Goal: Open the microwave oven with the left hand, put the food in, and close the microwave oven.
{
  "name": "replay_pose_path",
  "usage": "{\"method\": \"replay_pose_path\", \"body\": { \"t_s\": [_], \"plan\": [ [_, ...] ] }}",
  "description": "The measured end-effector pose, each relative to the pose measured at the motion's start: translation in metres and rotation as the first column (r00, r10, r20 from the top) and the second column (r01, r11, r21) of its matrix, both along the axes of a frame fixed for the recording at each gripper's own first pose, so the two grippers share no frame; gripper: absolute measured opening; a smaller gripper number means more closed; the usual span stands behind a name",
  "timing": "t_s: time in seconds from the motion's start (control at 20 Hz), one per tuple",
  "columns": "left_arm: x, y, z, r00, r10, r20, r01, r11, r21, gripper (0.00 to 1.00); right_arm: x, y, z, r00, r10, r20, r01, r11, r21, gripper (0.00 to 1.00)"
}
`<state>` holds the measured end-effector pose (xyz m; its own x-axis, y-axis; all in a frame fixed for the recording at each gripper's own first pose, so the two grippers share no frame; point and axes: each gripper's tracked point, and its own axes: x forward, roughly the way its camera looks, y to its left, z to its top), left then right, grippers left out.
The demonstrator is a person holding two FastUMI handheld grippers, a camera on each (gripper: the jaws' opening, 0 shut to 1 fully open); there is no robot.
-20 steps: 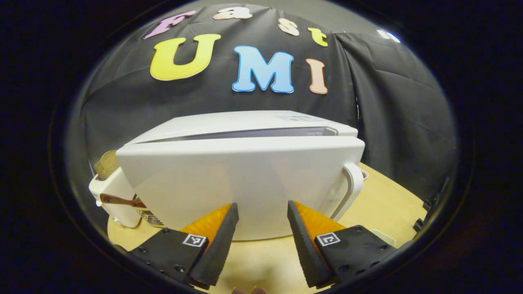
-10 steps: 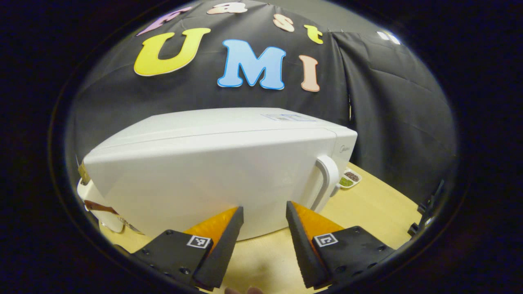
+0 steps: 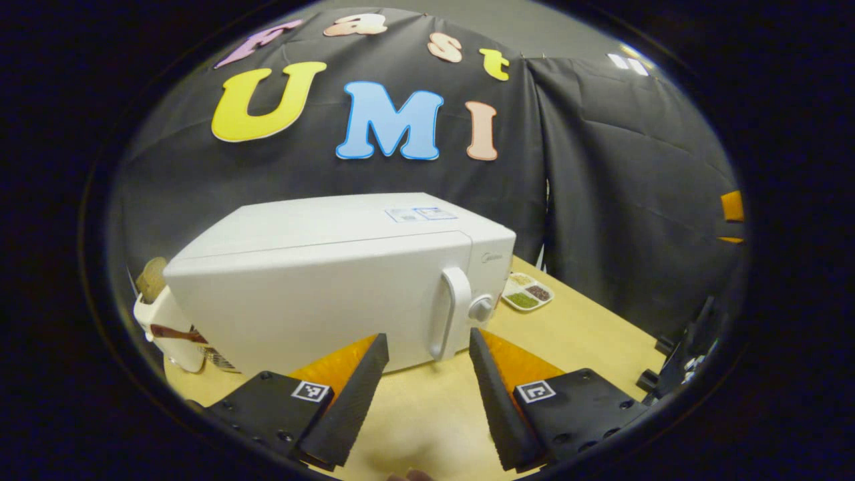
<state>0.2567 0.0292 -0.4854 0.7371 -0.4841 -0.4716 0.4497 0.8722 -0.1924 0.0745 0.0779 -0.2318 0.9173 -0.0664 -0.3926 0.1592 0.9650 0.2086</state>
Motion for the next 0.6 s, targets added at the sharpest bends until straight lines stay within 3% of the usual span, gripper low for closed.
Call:
{"method": "replay_pose_path", "body": {
  "t_s": [0.05, 0.15, 0.2, 0.3, 0.35, 0.4, 0.6],
  "plan": [
    [-0.015, 0.004, 0.024, 1.000, 0.013, 0.017, -0.013, 1.000, -0.003, 0.86, 0.002, -0.002, 0.011, 1.000, 0.015, 0.013, -0.015, 1.000, -0.017, 0.98],
    [-0.039, 0.016, 0.076, 0.996, 0.050, 0.067, -0.049, 0.999, -0.008, 0.86, 0.006, -0.005, 0.033, 0.998, 0.052, 0.046, -0.050, 0.998, -0.045, 0.98],
    [-0.050, 0.022, 0.105, 0.992, 0.075, 0.098, -0.073, 0.997, -0.025, 0.81, 0.008, -0.008, 0.047, 0.995, 0.065, 0.079, -0.060, 0.996, -0.061, 0.98],
    [-0.067, 0.033, 0.163, 0.980, 0.143, 0.141, -0.135, 0.989, -0.066, 0.86, 0.012, -0.013, 0.078, 0.987, 0.082, 0.141, -0.070, 0.994, -0.085, 0.98],
    [-0.076, 0.037, 0.199, 0.970, 0.177, 0.168, -0.163, 0.982, -0.097, 0.86, 0.013, -0.010, 0.094, 0.980, 0.106, 0.170, -0.091, 0.991, -0.094, 0.93],
    [-0.082, 0.039, 0.240, 0.955, 0.211, 0.210, -0.187, 0.974, -0.130, 0.86, 0.015, -0.007, 0.110, 0.972, 0.129, 0.197, -0.110, 0.988, -0.107, 0.98],
    [-0.113, 0.036, 0.357, 0.896, 0.309, 0.320, -0.267, 0.949, -0.167, 0.83, 0.012, -0.017, 0.158, 0.944, 0.180, 0.278, -0.139, 0.977, -0.162, 0.98]
  ]
}}
